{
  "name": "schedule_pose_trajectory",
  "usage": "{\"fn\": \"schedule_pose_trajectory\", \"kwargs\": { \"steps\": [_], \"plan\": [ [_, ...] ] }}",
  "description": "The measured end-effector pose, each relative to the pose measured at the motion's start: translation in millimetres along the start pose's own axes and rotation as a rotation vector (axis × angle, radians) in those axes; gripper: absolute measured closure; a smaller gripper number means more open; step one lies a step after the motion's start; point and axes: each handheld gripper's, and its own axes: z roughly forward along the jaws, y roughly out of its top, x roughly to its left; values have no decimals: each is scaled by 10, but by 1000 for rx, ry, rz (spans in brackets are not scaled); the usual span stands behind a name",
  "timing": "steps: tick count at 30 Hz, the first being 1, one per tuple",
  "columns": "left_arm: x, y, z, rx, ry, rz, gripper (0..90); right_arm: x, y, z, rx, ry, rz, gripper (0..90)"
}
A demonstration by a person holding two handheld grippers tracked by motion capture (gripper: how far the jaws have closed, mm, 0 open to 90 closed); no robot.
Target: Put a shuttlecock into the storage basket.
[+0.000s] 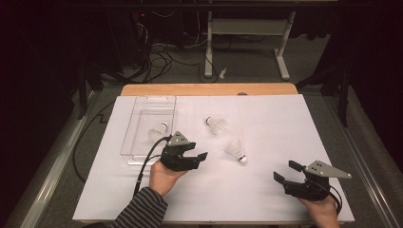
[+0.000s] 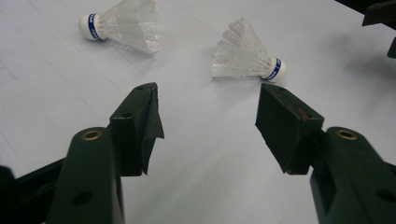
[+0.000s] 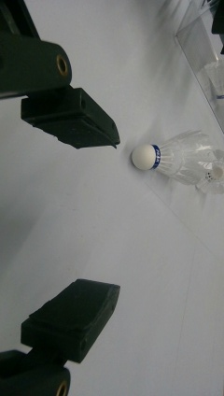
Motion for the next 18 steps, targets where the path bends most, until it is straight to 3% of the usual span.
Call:
{"fn": "schedule_pose_trajectory", "kwargs": {
  "steps": [18],
  "plan": [
    [0,-9,113,7,0,-5,403,3,-1,5,6,2,0,243]
  ]
}}
